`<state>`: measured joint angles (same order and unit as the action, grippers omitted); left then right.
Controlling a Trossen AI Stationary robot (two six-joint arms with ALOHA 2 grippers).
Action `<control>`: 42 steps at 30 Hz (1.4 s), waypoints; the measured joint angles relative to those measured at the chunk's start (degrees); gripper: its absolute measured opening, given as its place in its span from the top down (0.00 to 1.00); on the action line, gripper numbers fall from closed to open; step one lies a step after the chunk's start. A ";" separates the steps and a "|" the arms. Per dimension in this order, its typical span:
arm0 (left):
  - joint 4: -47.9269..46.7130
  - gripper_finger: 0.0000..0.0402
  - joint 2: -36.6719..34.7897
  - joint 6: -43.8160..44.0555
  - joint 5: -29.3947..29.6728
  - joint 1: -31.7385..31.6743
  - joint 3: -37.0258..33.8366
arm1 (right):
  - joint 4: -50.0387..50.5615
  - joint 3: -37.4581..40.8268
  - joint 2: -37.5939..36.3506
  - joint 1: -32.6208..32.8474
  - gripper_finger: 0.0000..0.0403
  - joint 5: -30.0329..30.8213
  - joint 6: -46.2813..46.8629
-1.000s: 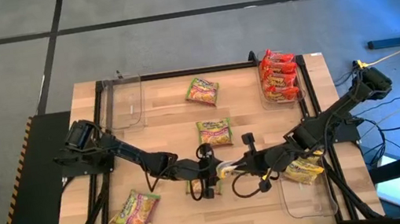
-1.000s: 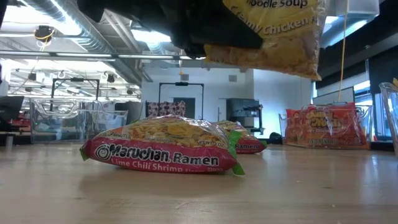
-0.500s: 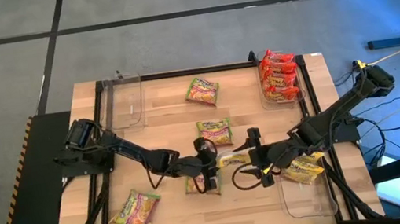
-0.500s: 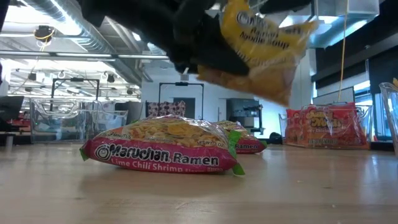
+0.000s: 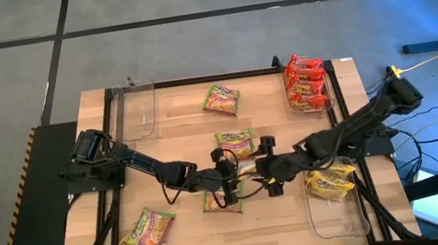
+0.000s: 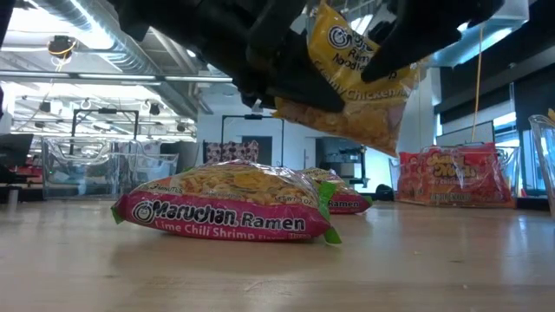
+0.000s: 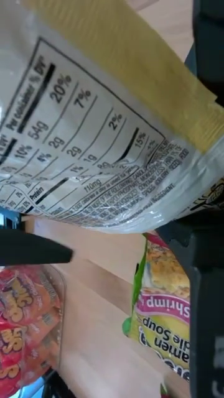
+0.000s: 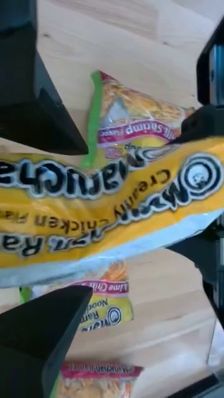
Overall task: Sort Maruchan noodles
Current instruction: Put the yellow noodle pack into the bottom transparent bin
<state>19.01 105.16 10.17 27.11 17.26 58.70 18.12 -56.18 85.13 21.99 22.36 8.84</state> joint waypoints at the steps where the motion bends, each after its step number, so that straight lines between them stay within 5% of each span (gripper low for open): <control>1: 0.02 0.64 0.00 0.00 0.00 0.02 0.00 | -0.47 0.00 0.34 -0.05 0.20 -0.12 -0.06; 11: -0.07 0.62 -0.02 -0.64 -1.95 0.06 0.00 | -0.47 0.00 0.43 0.06 0.53 -1.04 -1.78; 19: -0.86 0.46 -0.07 3.45 -4.41 0.36 0.00 | -0.80 0.00 0.43 0.17 0.77 -2.54 -3.37; 31: -8.56 0.43 -4.83 11.25 0.95 8.74 0.07 | 2.06 0.00 -5.00 4.59 0.76 -4.50 0.23; 42: -5.28 0.43 -2.39 13.94 8.16 17.24 0.07 | 16.36 0.00 -15.35 13.99 0.77 -11.49 19.40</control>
<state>13.73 102.77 24.11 35.28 34.50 58.76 34.48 -56.18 69.77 35.97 10.87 28.24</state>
